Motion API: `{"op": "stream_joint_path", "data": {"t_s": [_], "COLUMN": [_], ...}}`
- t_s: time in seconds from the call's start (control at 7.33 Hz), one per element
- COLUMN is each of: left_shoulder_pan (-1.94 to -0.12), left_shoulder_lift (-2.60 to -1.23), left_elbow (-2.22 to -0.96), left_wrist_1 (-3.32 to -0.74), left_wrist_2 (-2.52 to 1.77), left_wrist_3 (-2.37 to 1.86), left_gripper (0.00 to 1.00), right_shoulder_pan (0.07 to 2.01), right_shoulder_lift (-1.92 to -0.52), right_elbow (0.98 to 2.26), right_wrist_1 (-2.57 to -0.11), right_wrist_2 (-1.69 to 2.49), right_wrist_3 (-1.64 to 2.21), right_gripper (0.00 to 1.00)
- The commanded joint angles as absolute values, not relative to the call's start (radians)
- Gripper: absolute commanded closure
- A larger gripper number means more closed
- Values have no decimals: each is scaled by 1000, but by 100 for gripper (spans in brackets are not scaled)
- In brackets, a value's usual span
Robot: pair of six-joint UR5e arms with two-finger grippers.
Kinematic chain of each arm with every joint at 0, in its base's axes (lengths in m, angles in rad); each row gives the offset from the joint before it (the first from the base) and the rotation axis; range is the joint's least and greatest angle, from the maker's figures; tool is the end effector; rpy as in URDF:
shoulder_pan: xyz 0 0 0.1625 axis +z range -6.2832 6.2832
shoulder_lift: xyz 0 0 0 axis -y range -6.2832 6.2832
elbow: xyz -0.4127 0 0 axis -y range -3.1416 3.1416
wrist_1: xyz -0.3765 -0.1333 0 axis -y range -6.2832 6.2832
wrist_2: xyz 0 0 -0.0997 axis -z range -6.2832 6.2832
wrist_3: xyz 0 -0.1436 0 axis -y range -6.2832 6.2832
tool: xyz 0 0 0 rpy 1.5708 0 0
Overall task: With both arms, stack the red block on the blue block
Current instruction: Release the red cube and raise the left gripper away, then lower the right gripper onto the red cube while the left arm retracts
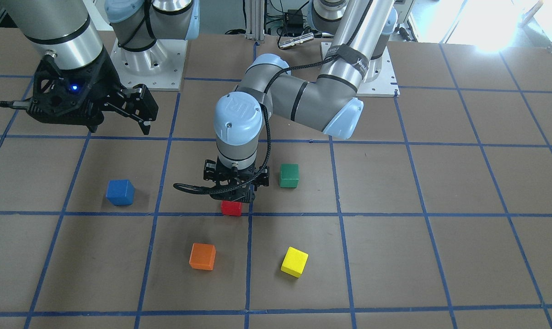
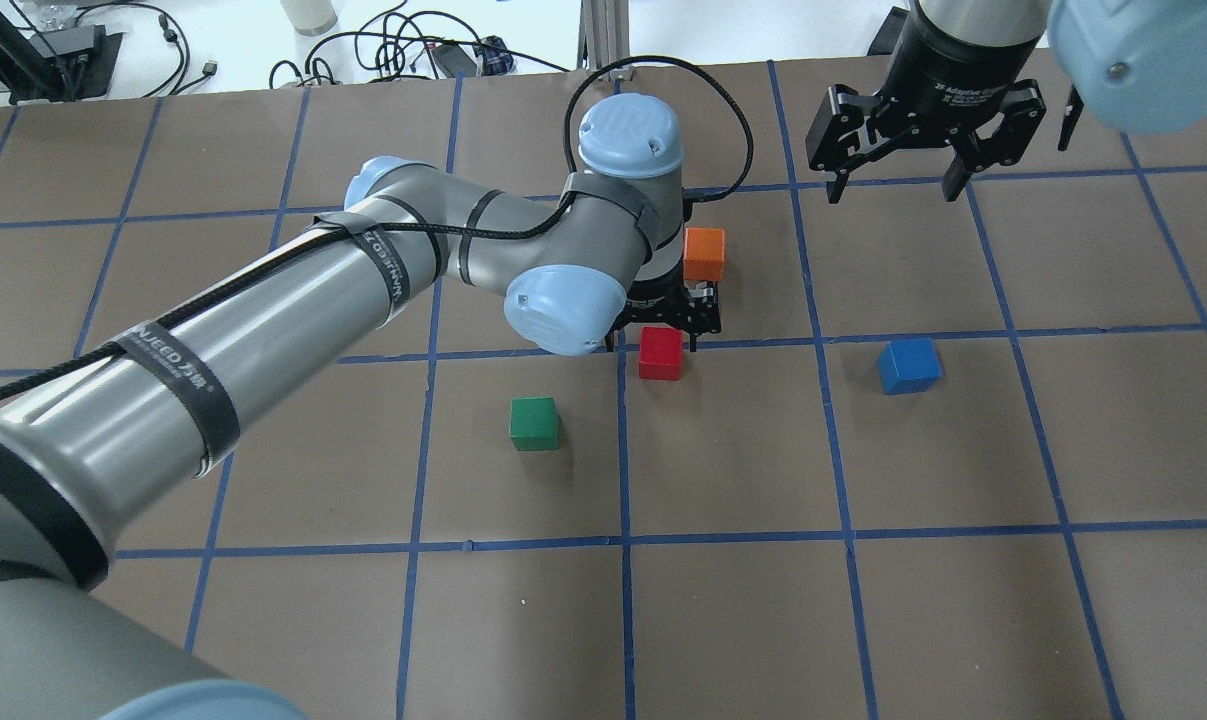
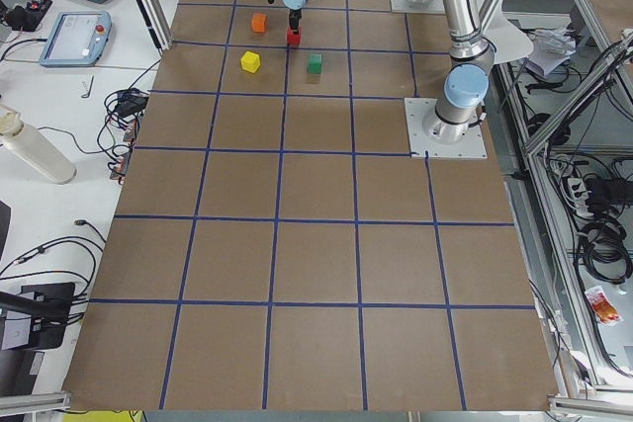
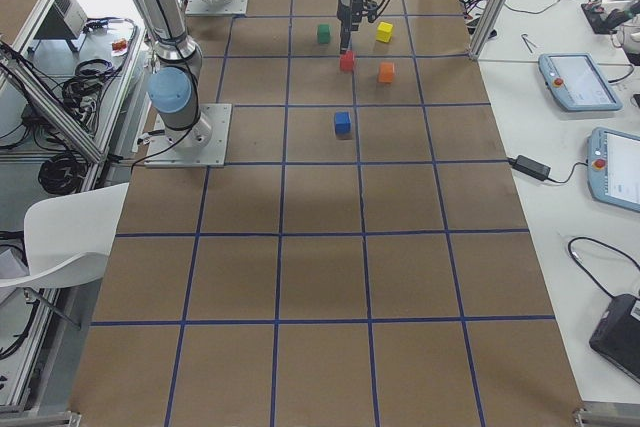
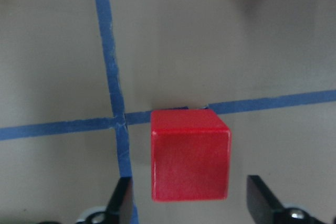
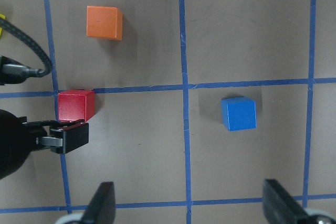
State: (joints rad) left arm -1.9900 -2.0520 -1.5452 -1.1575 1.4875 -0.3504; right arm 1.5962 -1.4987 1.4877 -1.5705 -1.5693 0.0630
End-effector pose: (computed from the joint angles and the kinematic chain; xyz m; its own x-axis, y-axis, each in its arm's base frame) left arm -0.3861 -0.5096 0.2155 -0.9959 0.0647 0.0636 0.0690 0.9953 0.0683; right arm 0.1464 -0.5039 0.4357 -0.9993 0.0376 -0.0022 0.0376 0.9992 -0.0106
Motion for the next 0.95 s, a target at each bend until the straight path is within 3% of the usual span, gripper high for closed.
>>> {"op": "stream_joint_path", "data": {"t_s": [0.0, 0.41, 0.82], "left_shoulder_pan": [-1857, -1596, -1406], "left_shoulder_lift": [-1944, -1771, -1655], "left_elbow": [-1514, -1514, -1511], "left_wrist_1": [-1274, -1516, -1595], "left_wrist_2": [1486, 1503, 1500], "left_wrist_3": [-297, 2, 187], "left_gripper": [0, 0, 0], "right_shoulder_pan": [1623, 1759, 1903], "right_shoulder_lift": [-1500, -1456, -1254], "right_elbow": [1549, 1675, 1692], "right_wrist_1": [-1571, -1756, -1997], "right_wrist_2": [-1559, -1554, -1597], "right_wrist_3": [102, 277, 472], "right_gripper": [0, 0, 0]}}
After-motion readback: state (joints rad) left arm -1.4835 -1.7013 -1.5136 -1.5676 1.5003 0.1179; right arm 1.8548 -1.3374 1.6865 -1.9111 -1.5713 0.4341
